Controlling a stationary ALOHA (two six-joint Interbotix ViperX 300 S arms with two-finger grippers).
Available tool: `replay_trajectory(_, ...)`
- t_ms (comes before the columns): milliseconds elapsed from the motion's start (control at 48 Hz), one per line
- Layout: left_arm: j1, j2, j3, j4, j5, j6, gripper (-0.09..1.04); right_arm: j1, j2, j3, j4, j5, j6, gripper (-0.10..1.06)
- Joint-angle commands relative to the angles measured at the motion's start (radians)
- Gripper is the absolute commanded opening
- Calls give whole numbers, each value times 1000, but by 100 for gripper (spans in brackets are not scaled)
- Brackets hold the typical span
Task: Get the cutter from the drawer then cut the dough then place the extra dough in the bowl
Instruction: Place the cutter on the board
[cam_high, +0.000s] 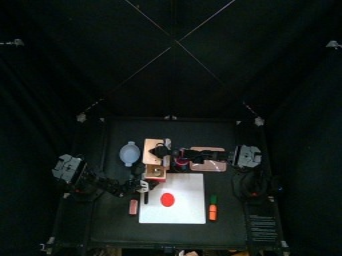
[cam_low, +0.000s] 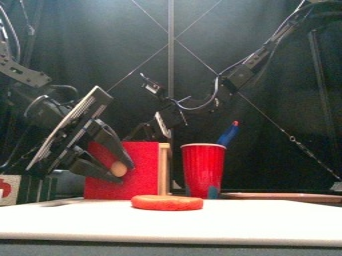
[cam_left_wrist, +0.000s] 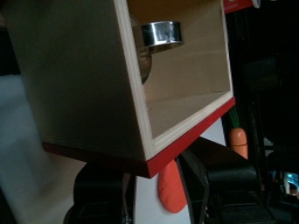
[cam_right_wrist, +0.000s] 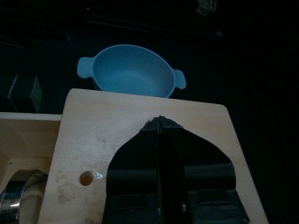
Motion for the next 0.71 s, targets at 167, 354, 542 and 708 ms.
replay_trajectory(167,-18,-8,-3,14,-21,12,75,-6,-11,2,2,17,2,3)
replay_trajectory(354,-20,-9,-3,17,-26,14,87,-8,-12,2,2,17,2,3)
replay_trajectory(542,-28,-23,0,29,-20,14,95,-6,-11,2,0,17,2,3)
replay_trajectory(708,-46,-74,18,31,34,12,95,-6,-12,2,0,17,2,3)
